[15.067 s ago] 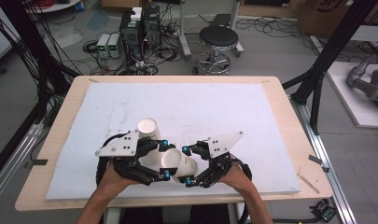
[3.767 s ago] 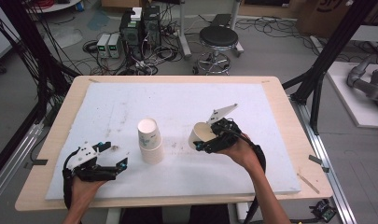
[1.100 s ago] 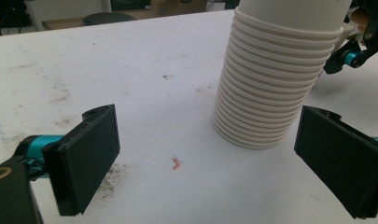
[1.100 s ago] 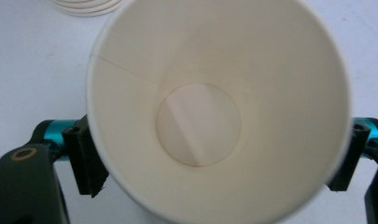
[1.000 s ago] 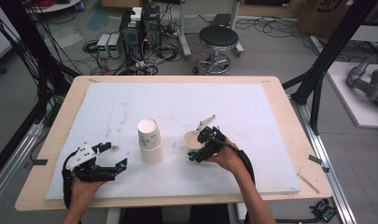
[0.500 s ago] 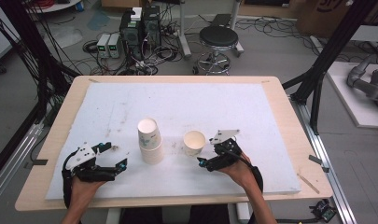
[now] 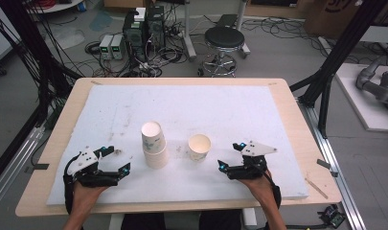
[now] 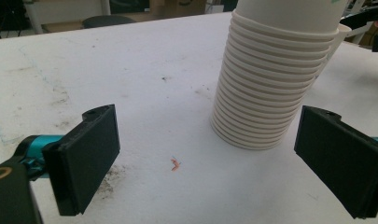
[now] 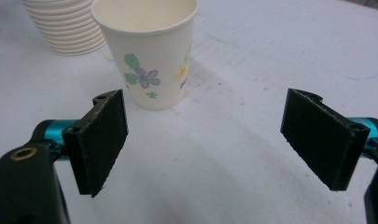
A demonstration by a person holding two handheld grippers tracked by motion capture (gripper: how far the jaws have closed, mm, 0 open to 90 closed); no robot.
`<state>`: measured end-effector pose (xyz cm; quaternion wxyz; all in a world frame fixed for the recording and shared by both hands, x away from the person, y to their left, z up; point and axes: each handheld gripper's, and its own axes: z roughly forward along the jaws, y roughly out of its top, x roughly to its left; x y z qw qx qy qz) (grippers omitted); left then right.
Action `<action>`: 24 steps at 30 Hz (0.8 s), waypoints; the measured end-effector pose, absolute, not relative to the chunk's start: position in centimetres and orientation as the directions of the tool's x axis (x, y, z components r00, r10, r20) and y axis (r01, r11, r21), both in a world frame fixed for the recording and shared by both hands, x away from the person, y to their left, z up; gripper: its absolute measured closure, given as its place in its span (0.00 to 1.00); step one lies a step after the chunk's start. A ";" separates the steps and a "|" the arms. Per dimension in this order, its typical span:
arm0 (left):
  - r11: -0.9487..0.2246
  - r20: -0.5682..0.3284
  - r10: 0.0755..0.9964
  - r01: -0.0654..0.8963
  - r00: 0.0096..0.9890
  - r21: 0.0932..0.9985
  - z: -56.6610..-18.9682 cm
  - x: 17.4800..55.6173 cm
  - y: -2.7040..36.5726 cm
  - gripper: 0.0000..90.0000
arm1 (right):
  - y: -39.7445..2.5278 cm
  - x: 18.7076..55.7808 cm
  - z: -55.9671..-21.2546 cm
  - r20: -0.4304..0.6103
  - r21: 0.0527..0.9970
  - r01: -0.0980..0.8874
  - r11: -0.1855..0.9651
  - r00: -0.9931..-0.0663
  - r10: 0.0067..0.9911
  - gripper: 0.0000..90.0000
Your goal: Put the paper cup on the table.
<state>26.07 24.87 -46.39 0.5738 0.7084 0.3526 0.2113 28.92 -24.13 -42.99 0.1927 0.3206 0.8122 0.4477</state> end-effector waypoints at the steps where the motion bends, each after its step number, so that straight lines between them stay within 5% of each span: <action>1: -0.093 -0.105 0.742 0.257 0.662 0.962 -46.4 26.1 24.9 0.08 | -24.5 28.9 -43.1 -0.017 0.857 0.348 0.380 -0.718 0.696 0.17; 24: -0.117 -0.094 0.736 0.262 0.670 0.958 -46.3 26.2 24.7 0.08 | -26.7 27.0 -44.8 -0.051 0.894 0.304 0.328 -0.660 0.750 0.17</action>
